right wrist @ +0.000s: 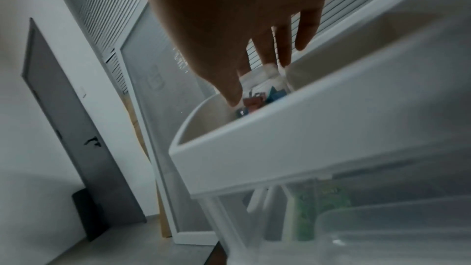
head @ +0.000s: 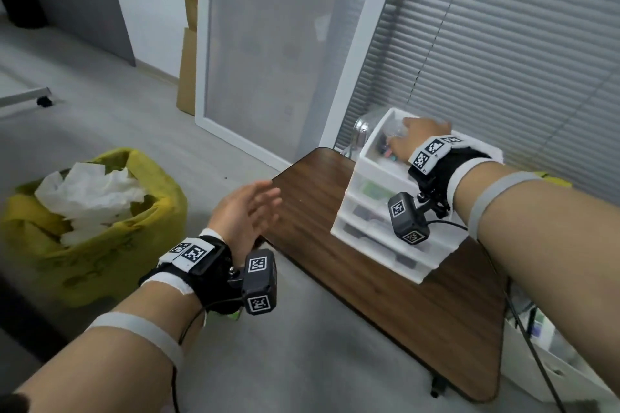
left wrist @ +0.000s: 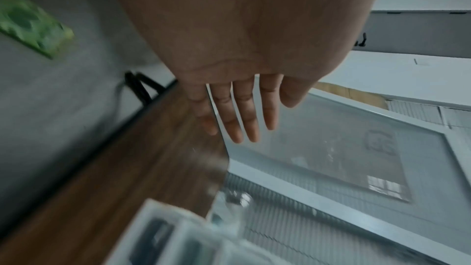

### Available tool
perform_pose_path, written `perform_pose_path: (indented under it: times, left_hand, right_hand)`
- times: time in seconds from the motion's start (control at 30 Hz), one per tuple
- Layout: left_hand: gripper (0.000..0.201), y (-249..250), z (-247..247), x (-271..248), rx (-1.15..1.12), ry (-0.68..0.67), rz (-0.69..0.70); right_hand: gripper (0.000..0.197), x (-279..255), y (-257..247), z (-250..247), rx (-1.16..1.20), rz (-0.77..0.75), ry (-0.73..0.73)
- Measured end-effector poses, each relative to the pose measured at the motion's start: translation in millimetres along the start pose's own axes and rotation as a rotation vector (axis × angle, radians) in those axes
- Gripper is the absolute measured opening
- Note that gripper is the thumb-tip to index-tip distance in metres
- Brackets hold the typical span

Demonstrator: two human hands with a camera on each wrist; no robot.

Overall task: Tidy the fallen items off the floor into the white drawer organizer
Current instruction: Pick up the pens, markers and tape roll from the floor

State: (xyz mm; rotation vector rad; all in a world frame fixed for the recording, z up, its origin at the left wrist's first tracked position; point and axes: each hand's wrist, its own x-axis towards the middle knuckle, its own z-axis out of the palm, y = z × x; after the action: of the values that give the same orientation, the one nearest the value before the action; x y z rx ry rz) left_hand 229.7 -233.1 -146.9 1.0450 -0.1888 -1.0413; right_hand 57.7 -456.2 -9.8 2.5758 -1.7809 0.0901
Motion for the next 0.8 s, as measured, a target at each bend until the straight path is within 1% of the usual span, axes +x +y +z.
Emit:
perform_pose_path:
  times: [0.07,0.1,0.13,0.17,0.2,0.23,0.27,0.3,0.37,0.4,0.43,0.47,0.5,0.57,0.63,0.67,0.73,0.8]
  left_hand:
    - [0.019,-5.7,-22.2,-0.3,0.042,0.067,0.011]
    - [0.018,-9.4,-36.3,-1.1,0.079,0.103,0.015]
    - [0.019,-14.7,-50.2,-1.7,0.115,0.138,0.012]
    - [0.021,-21.4,-65.0,-1.9,0.158,0.175,0.002]
    - [0.021,-28.8,-80.1,-1.8,0.202,0.202,-0.016]
    - [0.020,-38.9,-99.8,-2.4,0.248,0.227,-0.045]
    - [0.019,-49.2,-118.2,-3.7,0.293,0.245,-0.077]
    - [0.019,-58.5,-132.2,-4.7,0.340,0.260,-0.113]
    - [0.020,-83.1,-167.0,-12.5,0.425,0.285,-0.189]
    - [0.020,-95.3,-183.2,-18.1,0.455,0.297,-0.225]
    - [0.019,-106.2,-197.7,-25.1,0.474,0.309,-0.265]
    - [0.016,-119.0,-215.8,-33.1,0.494,0.318,-0.301]
    - [0.013,-129.6,-230.8,-40.9,0.517,0.316,-0.328]
    - [0.012,-146.0,-260.6,-54.0,0.567,0.318,-0.360]
    - [0.021,-156.4,-283.1,-65.1,0.665,0.302,-0.363]
    - [0.027,-160.0,-292.2,-69.9,0.715,0.296,-0.358]
    - [0.036,-167.4,-305.0,-79.4,0.782,0.281,-0.385]
    - [0.041,-175.8,-312.2,-88.9,0.814,0.256,-0.437]
  right_hand:
    - [0.043,-5.5,-5.9,6.2,-0.008,0.049,0.094]
    - [0.045,-11.7,-13.3,10.1,0.043,0.026,0.207]
    - [0.043,-19.2,-21.3,14.6,0.116,-0.055,0.367]
    - [0.037,-29.4,-33.5,19.7,0.223,-0.195,0.534]
    - [0.030,-43.2,-49.5,25.3,0.350,-0.354,0.623]
    - [0.023,-58.7,-69.3,35.9,0.471,-0.508,0.581]
    - [0.018,-74.3,-89.3,51.6,0.549,-0.637,0.451]
    - [0.014,-90.1,-106.7,67.0,0.568,-0.729,0.250]
    - [0.014,-120.4,-139.3,125.7,0.463,-0.845,-0.195]
    - [0.017,-131.3,-150.4,164.1,0.369,-0.850,-0.368]
    - [0.022,-140.5,-156.7,203.3,0.272,-0.808,-0.507]
    - [0.030,-150.0,-161.7,245.1,0.189,-0.739,-0.613]
    - [0.041,-156.4,-162.8,281.8,0.117,-0.673,-0.690]
    - [0.061,-166.6,-164.9,342.8,0.017,-0.601,-0.777]
    - [0.074,-168.5,-170.2,385.9,-0.009,-0.581,-0.769]
    - [0.080,-167.3,-175.3,402.0,-0.002,-0.582,-0.738]
    - [0.088,-165.5,-189.6,427.7,0.010,-0.572,-0.710]
    - [0.089,-168.5,-204.0,449.9,-0.017,-0.571,-0.722]
